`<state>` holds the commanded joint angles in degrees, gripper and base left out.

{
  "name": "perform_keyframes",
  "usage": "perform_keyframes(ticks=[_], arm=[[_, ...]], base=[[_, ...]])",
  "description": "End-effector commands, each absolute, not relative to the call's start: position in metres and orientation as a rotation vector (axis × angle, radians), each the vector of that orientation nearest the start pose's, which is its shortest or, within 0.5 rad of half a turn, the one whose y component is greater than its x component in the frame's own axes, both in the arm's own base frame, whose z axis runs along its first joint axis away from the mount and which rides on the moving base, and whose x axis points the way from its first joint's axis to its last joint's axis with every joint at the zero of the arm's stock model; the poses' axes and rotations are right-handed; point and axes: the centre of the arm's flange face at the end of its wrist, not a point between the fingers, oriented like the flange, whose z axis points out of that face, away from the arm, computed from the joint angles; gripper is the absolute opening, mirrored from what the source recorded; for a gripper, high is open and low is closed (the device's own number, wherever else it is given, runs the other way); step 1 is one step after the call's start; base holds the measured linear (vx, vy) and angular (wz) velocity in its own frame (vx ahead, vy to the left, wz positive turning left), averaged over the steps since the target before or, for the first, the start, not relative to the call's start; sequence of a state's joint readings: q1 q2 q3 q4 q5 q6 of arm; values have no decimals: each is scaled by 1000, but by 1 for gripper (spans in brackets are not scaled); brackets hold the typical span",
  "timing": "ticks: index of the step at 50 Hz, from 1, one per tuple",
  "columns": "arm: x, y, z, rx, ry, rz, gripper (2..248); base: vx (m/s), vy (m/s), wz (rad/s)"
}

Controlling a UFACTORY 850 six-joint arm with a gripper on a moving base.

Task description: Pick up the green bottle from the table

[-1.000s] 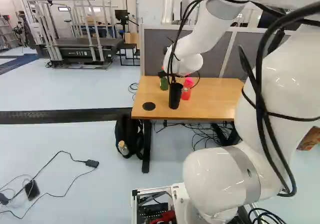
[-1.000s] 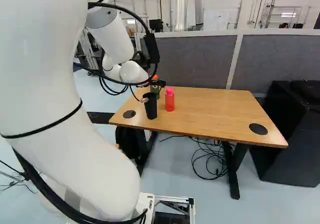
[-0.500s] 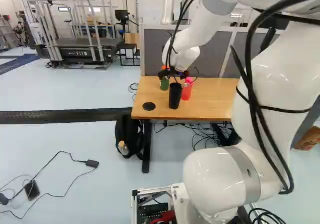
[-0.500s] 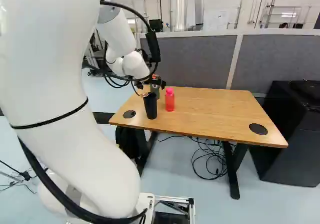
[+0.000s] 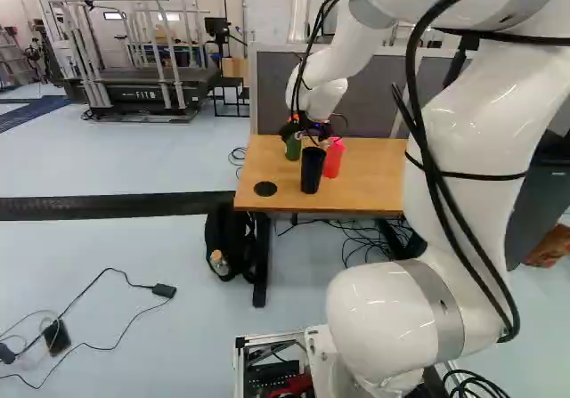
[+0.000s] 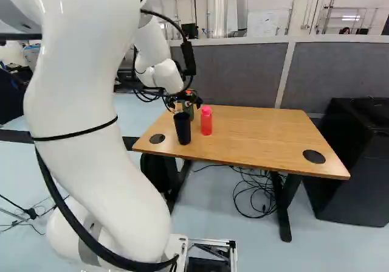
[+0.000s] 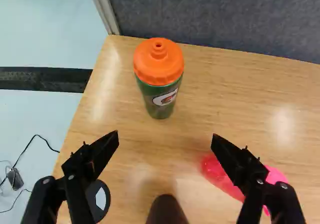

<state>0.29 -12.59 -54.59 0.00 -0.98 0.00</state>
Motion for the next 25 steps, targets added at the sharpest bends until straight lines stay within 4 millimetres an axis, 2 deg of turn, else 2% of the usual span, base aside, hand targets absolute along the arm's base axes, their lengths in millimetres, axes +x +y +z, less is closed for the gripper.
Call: perform_keyframes(ticks=[10, 25], arm=[[560, 5, 458, -2937, -12, -1106, 247], [592, 9, 440, -2943, -21, -1084, 247]], base=[[0, 0, 0], [0, 0, 0]])
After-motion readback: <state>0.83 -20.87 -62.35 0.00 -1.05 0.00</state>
